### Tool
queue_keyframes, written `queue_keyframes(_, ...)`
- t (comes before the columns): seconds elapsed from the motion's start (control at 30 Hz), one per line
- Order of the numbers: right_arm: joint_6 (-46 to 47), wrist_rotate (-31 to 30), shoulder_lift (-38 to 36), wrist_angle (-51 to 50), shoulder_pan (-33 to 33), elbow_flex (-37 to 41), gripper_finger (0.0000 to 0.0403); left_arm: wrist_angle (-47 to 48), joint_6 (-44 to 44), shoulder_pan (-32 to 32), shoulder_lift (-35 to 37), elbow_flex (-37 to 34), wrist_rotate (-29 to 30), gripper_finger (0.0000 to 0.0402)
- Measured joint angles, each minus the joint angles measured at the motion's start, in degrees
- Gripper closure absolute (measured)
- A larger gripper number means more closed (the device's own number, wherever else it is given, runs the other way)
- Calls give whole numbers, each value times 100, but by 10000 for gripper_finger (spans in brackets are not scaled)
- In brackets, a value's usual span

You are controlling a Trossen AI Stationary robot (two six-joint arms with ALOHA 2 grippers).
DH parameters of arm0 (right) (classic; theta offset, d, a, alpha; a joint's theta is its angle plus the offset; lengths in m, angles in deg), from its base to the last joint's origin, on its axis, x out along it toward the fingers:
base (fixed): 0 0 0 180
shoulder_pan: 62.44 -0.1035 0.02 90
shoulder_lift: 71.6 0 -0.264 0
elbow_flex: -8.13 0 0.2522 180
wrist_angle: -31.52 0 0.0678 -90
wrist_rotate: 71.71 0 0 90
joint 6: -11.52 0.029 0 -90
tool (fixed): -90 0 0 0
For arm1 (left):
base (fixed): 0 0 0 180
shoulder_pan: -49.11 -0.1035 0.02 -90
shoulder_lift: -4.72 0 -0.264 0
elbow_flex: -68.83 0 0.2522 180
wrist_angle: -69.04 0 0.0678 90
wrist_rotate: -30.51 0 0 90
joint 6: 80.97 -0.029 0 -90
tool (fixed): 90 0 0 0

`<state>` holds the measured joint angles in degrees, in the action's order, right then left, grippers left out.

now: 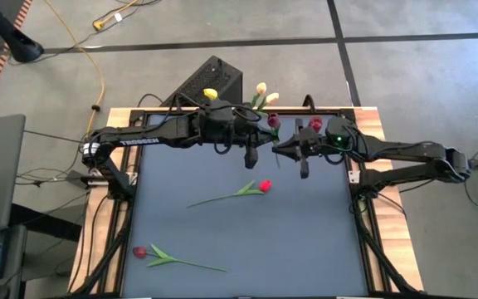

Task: Sort flowers into vase by color
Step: Put the right dark red flower into the red vase

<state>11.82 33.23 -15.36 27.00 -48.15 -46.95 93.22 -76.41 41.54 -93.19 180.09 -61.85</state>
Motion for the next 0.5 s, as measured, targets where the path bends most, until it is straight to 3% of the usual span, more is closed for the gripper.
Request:
queue_keyframes(0.1, 30, 0, -42, -4, 14, 4, 381, -25, -111, 0, 0, 0, -50, 378)
queue_keyframes(0.27, 207, 7, -327, -99, 290, 9, 376, 210, -192, -44, 52, 0, -78, 303)
queue_keyframes(0.5, -73, 0, -982, -803, 1535, 67, 380, 643, -380, -180, 504, 1, 140, 209)
